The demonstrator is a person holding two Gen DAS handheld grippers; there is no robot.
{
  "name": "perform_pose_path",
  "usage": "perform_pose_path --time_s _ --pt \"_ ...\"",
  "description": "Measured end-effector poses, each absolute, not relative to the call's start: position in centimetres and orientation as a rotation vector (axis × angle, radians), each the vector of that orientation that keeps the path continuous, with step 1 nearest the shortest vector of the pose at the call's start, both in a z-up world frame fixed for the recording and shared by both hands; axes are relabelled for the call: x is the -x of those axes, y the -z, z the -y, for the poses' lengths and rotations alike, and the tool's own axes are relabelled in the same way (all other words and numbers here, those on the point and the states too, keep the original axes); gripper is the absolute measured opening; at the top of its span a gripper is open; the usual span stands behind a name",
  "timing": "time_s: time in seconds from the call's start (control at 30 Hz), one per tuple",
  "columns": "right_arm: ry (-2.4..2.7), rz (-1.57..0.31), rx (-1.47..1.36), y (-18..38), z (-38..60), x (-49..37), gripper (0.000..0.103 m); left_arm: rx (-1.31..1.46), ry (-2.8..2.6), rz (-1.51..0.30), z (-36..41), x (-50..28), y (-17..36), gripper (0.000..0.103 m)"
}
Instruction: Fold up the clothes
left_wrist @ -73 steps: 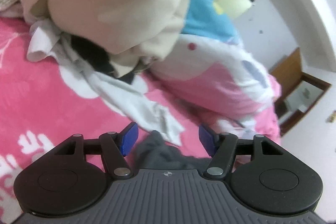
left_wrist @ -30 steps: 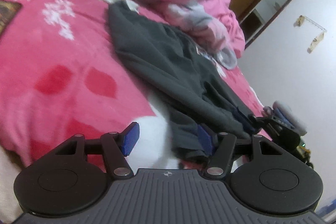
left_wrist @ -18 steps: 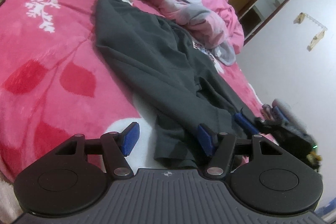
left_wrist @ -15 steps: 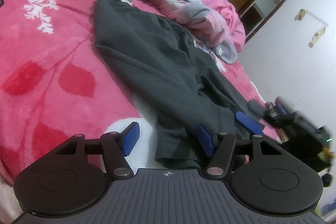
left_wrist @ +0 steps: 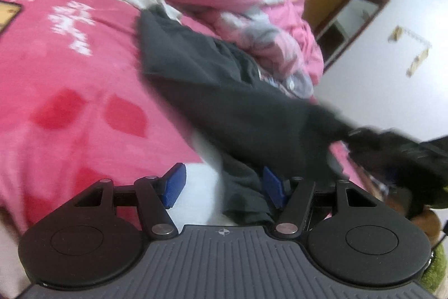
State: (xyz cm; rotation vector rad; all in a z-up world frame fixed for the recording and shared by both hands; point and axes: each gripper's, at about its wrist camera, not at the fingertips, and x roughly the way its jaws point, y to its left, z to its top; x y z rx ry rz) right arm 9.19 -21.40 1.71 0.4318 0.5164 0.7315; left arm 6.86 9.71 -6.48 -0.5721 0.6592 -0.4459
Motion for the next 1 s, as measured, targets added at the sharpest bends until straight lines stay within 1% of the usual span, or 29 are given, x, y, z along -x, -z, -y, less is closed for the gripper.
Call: perform_pose_path --time_s 0.2,0.43,0.57,0.77,0.83,0.93,1.0 --pt "-0.88 -0.487 -0.475 -4.1 18.0 -8.5 0.001 0.687 0.36 -0.596 -15.6 -5.6 6.5 0.061" --pt "-1.003 -0.512 -0.337 -4.0 9.7 -8.0 0.001 0.853 0.267 -0.533 -21.6 -4.5 7.0 0.061" --pt "-1.047 -0.541 -0.275 -2.4 5.3 -7.8 0.001 0.896 0.238 -0.514 -23.7 -4.2 6.9 0.061" --pt "-1.048 -0.603 -0.205 1.5 0.7 -8.8 0.001 0.912 0.181 -0.519 -26.0 -3.7 7.3 0.061" --pt "-1.04 -0.658 -0.183 3.2 -0.4 -9.4 0.002 0.915 0.164 -0.53 -26.4 -3.6 7.6 0.061" --pt "-1.02 -0.8 -0.154 5.8 -1.5 -10.6 0.004 0.915 0.141 -0.54 -26.8 -3.4 7.9 0.061" --pt "-1.007 -0.833 -0.178 6.6 -1.0 -10.9 0.005 0.908 0.137 -0.543 -26.8 -3.2 7.9 0.061"
